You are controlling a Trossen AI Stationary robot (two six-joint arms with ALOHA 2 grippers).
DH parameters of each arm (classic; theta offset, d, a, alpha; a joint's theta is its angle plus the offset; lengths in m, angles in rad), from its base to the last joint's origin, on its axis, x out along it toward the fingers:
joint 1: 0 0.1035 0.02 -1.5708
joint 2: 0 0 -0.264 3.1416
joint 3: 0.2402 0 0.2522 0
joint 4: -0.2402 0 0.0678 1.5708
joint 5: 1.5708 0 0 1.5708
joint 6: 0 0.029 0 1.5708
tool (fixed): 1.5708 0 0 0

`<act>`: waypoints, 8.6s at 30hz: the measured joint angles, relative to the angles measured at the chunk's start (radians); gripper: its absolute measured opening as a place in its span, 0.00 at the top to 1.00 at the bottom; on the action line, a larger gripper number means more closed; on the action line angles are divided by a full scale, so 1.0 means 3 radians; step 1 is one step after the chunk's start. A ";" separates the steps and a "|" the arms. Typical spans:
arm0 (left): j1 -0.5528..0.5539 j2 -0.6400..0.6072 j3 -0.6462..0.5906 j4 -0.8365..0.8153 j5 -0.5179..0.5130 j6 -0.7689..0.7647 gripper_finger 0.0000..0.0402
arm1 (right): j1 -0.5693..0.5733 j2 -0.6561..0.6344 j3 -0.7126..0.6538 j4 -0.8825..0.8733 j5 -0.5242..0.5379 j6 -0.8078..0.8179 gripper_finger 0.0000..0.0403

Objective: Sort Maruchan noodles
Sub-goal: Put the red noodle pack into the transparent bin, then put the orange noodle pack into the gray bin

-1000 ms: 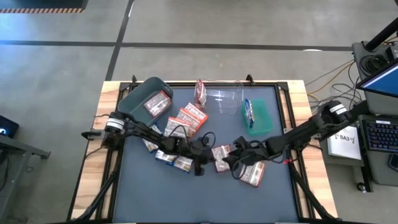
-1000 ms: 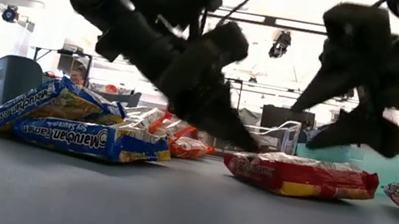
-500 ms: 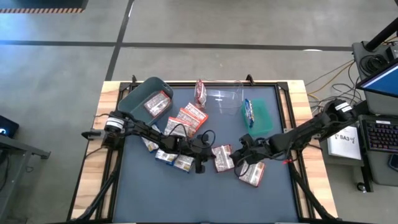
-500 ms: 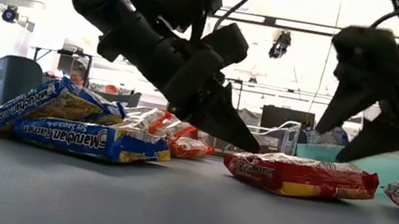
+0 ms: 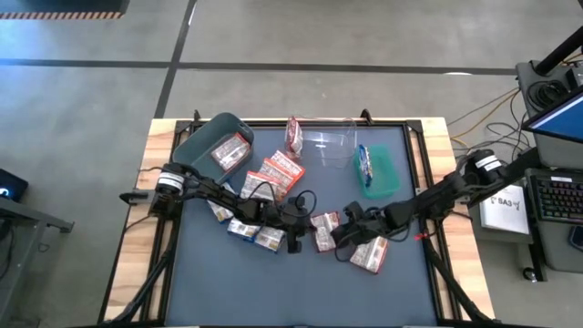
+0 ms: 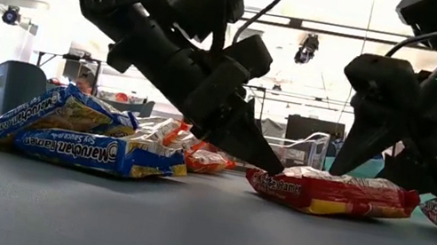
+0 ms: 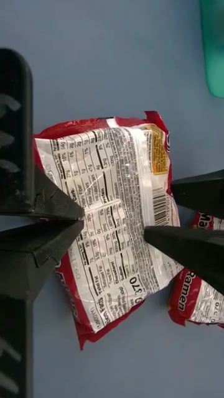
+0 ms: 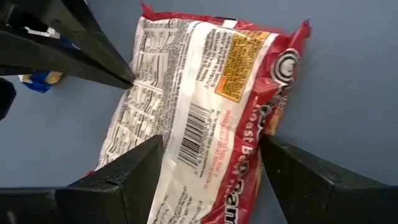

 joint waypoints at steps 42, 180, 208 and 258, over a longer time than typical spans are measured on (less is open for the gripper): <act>0.0071 -0.0916 -0.0341 -0.0269 -0.0161 0.0407 1.00 | -0.0125 -0.0056 0.0013 0.0511 0.0136 -0.0470 0.94; 0.1071 -0.3794 -0.1482 -0.0862 -0.0568 0.0751 0.42 | -0.1698 0.0443 0.2094 -0.0953 -0.0275 -0.4017 0.98; 0.0885 -0.2221 -0.0200 -0.3250 0.0012 0.0995 0.42 | -0.1286 -0.1019 -0.0167 0.1603 -0.0649 -0.4607 0.98; 0.1284 -0.1628 -0.0066 -0.3278 0.0194 0.1230 0.82 | -0.1278 -0.1533 -0.0168 0.1327 -0.0955 -0.4888 0.98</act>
